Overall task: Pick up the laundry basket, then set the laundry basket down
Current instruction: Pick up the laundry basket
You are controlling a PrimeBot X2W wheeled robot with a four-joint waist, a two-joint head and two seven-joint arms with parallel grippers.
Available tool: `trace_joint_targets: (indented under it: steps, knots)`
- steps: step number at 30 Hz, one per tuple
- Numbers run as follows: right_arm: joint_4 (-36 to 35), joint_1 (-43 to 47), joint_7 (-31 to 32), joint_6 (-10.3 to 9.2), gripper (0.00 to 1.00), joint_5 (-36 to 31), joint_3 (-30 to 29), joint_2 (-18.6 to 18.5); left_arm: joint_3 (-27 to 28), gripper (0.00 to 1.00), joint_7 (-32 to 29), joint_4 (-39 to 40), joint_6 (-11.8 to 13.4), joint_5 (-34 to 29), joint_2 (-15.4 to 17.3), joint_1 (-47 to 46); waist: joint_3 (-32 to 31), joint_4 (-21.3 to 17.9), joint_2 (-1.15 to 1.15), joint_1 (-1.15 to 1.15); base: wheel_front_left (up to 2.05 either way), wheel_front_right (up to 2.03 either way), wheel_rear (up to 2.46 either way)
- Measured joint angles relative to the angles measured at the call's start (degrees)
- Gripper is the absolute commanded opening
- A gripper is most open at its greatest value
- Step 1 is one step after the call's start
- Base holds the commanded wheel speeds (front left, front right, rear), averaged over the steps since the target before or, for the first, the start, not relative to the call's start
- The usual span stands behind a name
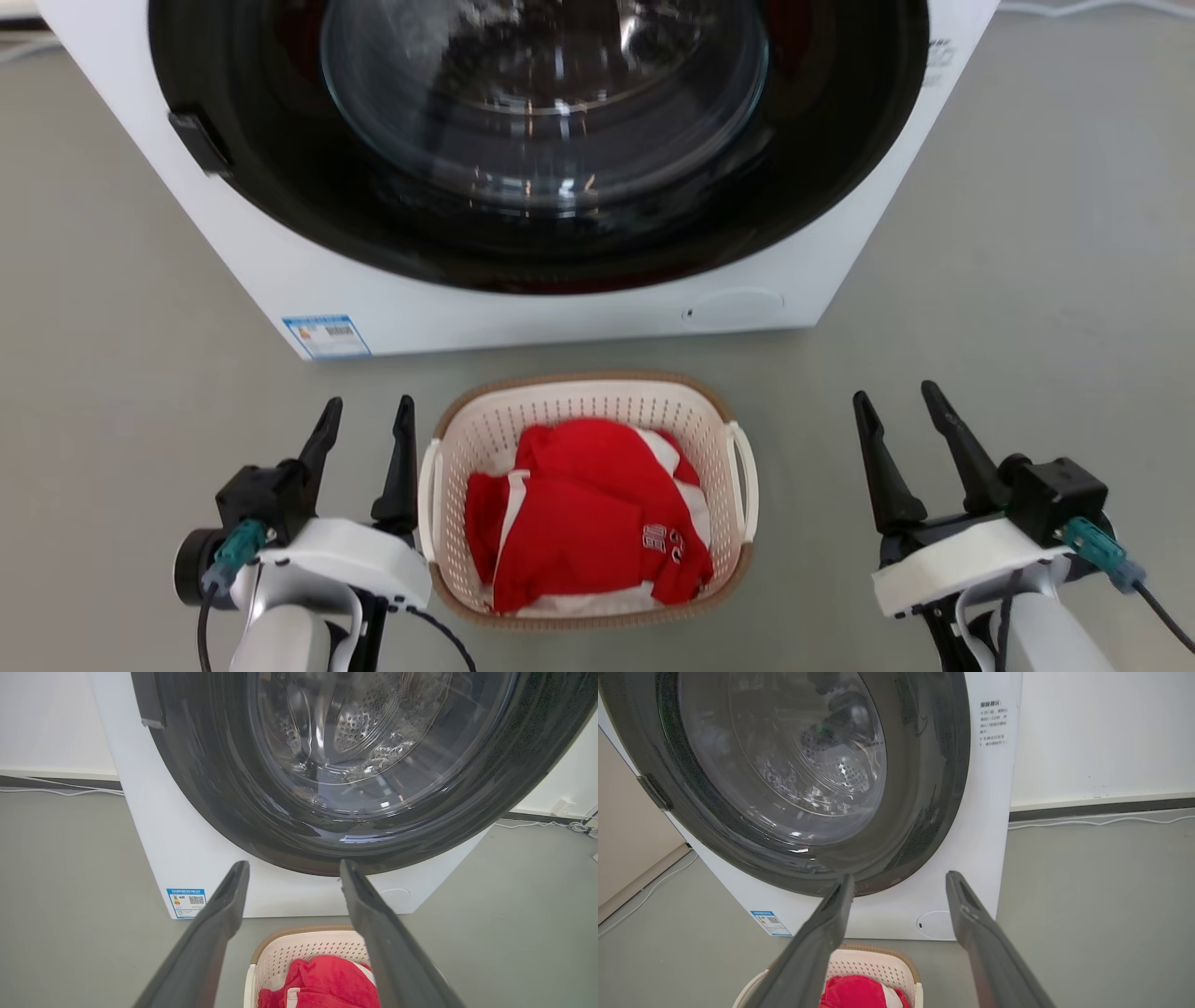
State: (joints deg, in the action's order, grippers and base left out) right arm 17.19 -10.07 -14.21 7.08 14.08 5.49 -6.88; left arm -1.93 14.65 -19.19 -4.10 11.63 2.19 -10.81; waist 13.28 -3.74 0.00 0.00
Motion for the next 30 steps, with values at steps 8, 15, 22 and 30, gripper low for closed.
trace_joint_targets:
  steps: [8, 15, 22, 30]
  knots:
    - [6.3, -4.7, 0.0, 0.0, 1.0, 1.8, 0.7, -0.4, 0.0, 1.0, 0.0, -5.3, -0.5, 0.7, -0.1, -5.0, 5.9, 0.2, 0.0, 0.0, 0.0, 0.0, 0.0]
    - [11.8, -10.0, 0.0, 0.0, 1.0, 2.7, 2.5, -1.0, 0.3, 1.0, 0.0, -10.7, -1.0, 0.8, -0.1, -10.4, 11.9, 0.5, 0.0, 0.0, 0.0, 0.0, 0.0]
    - [15.4, -14.8, 0.0, 0.03, 1.0, 3.1, 4.3, -1.4, 0.4, 1.0, 0.0, -17.0, -1.1, 0.5, -0.2, -15.2, 17.9, 0.7, 0.0, 0.0, 0.0, 0.0, 0.0]
    - [18.9, -19.6, 0.0, 0.04, 1.0, 3.3, 6.1, -2.2, 0.7, 1.0, 0.0, -22.4, -1.5, -0.5, -0.3, -21.4, 24.1, 1.2, 0.0, 0.0, 0.0, 0.0, 0.0]
